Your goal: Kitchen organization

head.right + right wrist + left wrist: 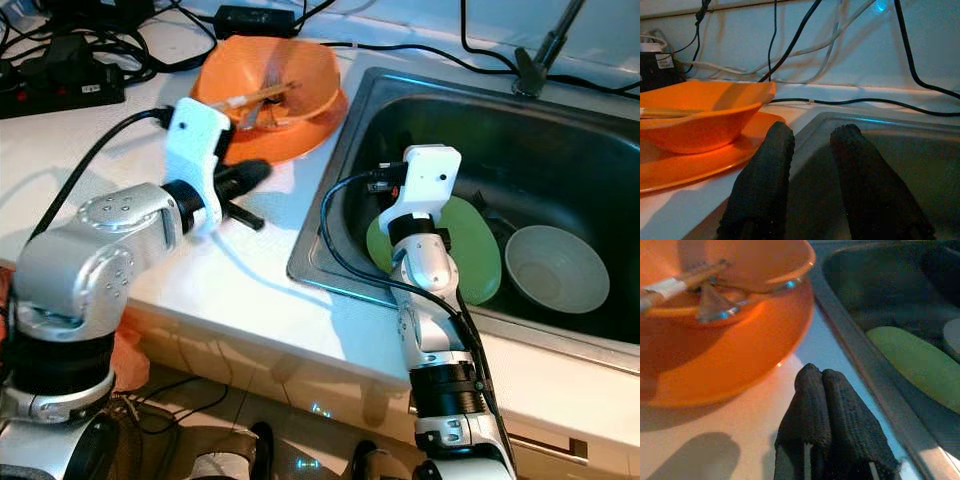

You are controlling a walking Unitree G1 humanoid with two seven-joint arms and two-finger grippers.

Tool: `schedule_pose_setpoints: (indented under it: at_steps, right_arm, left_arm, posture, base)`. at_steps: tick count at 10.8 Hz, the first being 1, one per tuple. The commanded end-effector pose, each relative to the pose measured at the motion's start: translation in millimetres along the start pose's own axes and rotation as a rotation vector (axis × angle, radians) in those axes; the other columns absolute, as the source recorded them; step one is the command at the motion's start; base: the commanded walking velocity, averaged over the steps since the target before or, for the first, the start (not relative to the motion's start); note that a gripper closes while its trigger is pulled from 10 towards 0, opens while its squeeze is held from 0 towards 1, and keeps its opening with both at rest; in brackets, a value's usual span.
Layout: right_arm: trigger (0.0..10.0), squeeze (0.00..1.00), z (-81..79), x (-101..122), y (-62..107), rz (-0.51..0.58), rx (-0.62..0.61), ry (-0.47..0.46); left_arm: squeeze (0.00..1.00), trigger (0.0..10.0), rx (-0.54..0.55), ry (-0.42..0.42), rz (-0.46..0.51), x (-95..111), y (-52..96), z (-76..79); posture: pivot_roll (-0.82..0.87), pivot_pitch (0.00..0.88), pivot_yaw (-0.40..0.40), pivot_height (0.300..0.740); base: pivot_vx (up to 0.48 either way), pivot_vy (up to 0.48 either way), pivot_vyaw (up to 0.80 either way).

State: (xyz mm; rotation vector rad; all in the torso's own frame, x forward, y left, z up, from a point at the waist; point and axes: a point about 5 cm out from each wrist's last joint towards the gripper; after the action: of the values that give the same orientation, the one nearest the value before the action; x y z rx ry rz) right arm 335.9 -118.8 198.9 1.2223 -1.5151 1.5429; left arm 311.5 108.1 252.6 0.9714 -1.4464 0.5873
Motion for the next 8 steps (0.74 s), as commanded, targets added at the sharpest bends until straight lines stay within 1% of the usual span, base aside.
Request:
schedule_pose_setpoints:
  at_steps: [1,2,3,4,5,6,8]
  right_arm:
    - [10.0,0.00,4.2,-13,7.6,-0.051,-0.019,-0.011]
    - [10.0,0.00,4.5,-13,7.1,-0.050,-0.019,-0.011]
    - [10.0,0.00,4.3,-13,7.0,-0.050,-0.018,-0.011]
    - [10.0,0.00,4.0,-13,6.9,-0.049,-0.018,-0.011]
    - [10.0,0.00,3.8,-13,6.9,-0.049,-0.018,-0.010]
    - [10.0,0.00,4.4,-13,7.1,-0.049,-0.021,-0.010]
    - [10.0,0.00,4.7,-13,7.8,-0.048,-0.022,-0.010]
  left_arm:
    - [0.00,10.0,-0.013,-0.009,0.000,3,2.9,1.9]
    - [0.00,10.0,0.073,-0.035,0.028,8,2.7,-9.5]
    - [0.00,10.0,0.113,-0.044,0.028,9,1.7,-15.4]
    - [0.00,10.0,0.160,-0.054,0.027,6,-2.4,-22.2]
    - [0.00,10.0,0.162,-0.038,0.041,5,-5.3,-23.5]
    - [0.00,10.0,0.164,-0.027,0.020,-2,-11.5,-25.1]
    - [0.00,10.0,0.200,-0.031,0.014,-10,-20.4,-29.7]
  posture:
    - [0.24,0.198,0.014,0.740]
    - [0.24,0.193,0.013,0.740]
    - [0.24,0.192,0.013,0.740]
    - [0.24,0.192,0.012,0.740]
    - [0.24,0.192,0.013,0.740]
    - [0.24,0.192,0.012,0.740]
    - [0.23,0.195,0.014,0.740]
  base:
    - [0.000,0.000,0.00]
    - [0.000,0.000,0.00]
    - [0.000,0.000,0.00]
    - [0.000,0.000,0.00]
    - [0.000,0.000,0.00]
    - [0.000,0.000,0.00]
    - [0.000,0.000,0.00]
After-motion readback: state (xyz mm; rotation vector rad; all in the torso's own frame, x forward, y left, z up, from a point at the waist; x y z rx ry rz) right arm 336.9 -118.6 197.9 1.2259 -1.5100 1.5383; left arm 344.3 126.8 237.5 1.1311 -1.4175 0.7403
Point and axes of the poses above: a point about 5 cm out from each wrist's last joint towards the gripper, its own y axis pointing back from the gripper into the wrist, its own x axis along the axis of the wrist's last joint, z = x × y, and after that the axes turned 3 degrees about -y, right-handed
